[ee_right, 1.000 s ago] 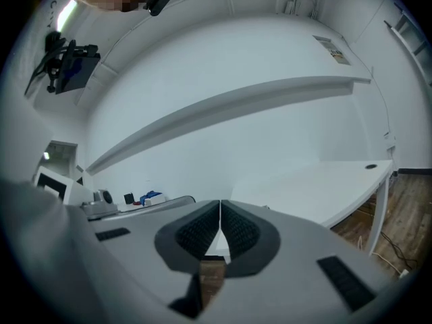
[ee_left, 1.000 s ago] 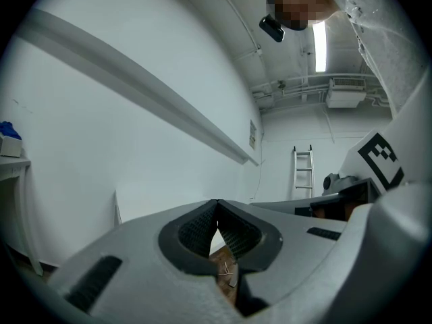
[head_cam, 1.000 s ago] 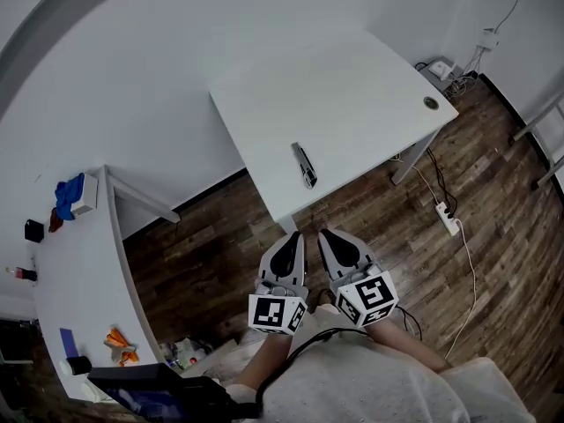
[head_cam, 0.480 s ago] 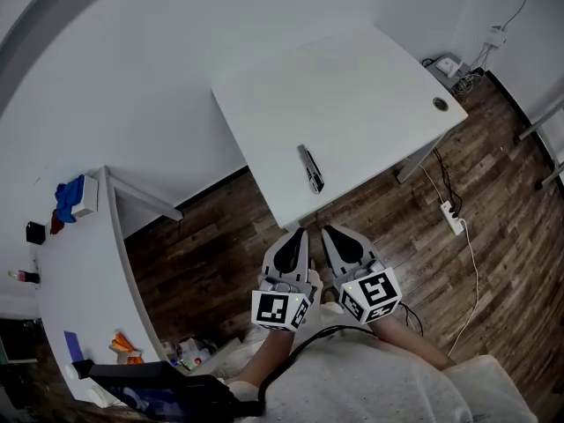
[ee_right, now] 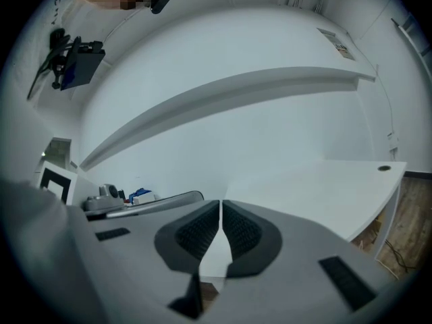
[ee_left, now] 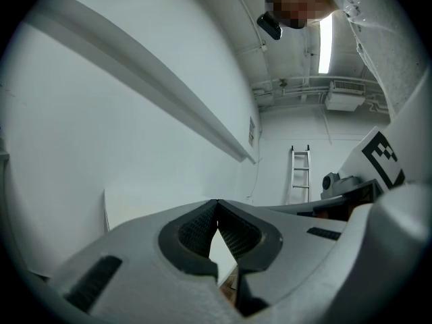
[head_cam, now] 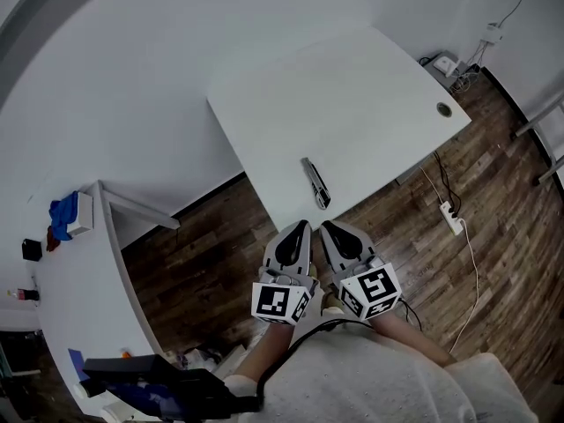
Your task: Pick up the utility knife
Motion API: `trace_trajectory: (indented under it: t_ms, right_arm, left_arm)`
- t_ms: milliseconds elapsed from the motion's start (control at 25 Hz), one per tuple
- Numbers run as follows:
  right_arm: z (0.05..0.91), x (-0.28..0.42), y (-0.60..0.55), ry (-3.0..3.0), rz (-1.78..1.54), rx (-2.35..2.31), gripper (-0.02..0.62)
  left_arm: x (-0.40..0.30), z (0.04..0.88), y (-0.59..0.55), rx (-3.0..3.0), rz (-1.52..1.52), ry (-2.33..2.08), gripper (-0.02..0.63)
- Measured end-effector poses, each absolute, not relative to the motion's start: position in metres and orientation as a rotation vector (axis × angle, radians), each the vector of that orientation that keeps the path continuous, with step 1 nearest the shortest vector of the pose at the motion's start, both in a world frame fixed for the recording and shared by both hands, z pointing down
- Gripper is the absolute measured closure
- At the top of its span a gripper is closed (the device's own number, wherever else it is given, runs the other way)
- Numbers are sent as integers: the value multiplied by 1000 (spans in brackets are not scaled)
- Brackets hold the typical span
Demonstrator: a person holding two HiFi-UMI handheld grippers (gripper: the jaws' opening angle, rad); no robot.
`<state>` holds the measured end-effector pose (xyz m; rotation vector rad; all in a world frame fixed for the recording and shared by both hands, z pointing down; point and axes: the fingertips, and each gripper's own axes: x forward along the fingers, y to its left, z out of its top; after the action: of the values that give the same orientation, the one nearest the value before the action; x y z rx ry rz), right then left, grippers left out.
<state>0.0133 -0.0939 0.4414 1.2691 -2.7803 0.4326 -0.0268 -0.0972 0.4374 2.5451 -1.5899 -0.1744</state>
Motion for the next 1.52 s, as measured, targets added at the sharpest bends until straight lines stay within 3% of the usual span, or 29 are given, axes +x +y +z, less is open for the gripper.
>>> trace_trajectory:
  t_ms: [680, 1120, 1520]
  right_arm:
    - [488, 4, -164, -2580, 528, 1278, 584]
    - [557, -1, -207, -2284, 587, 1181, 405]
    - [590, -7, -230, -2110, 613, 1076, 399]
  left_arm:
    - [-49, 448, -155, 2543, -173, -1518, 598]
    - [-70, 459, -178, 2554, -148, -1468, 598]
    - [-80, 462, -192, 2531, -165, -1484, 598]
